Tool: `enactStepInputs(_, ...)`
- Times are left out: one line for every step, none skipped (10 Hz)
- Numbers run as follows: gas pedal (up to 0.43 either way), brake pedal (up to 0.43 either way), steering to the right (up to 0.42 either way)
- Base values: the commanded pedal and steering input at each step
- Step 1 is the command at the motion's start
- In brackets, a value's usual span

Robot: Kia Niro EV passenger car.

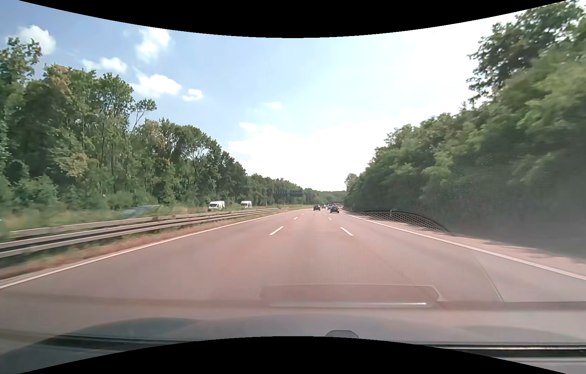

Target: Follow the waypoints while adhering to traffic rules and regulations

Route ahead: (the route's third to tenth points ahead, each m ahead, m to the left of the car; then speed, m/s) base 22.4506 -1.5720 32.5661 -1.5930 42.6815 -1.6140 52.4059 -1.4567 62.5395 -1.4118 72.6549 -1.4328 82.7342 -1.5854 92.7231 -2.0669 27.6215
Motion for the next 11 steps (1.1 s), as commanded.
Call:
enactStepInputs(0.138, 0.0, -0.001)
enactStepInputs(0.138, 0.0, 0.0)
enactStepInputs(0.138, 0.0, 0.0)
enactStepInputs(0.138, 0.0, 0.0)
enactStepInputs(0.138, 0.0, 0.0)
enactStepInputs(0.138, 0.0, 0.001)
enactStepInputs(0.138, 0.0, 0.001)
enactStepInputs(0.138, 0.0, 0.001)
enactStepInputs(0.138, 0.0, 0.001)
enactStepInputs(0.138, 0.0, 0.001)
enactStepInputs(0.138, 0.0, 0.001)
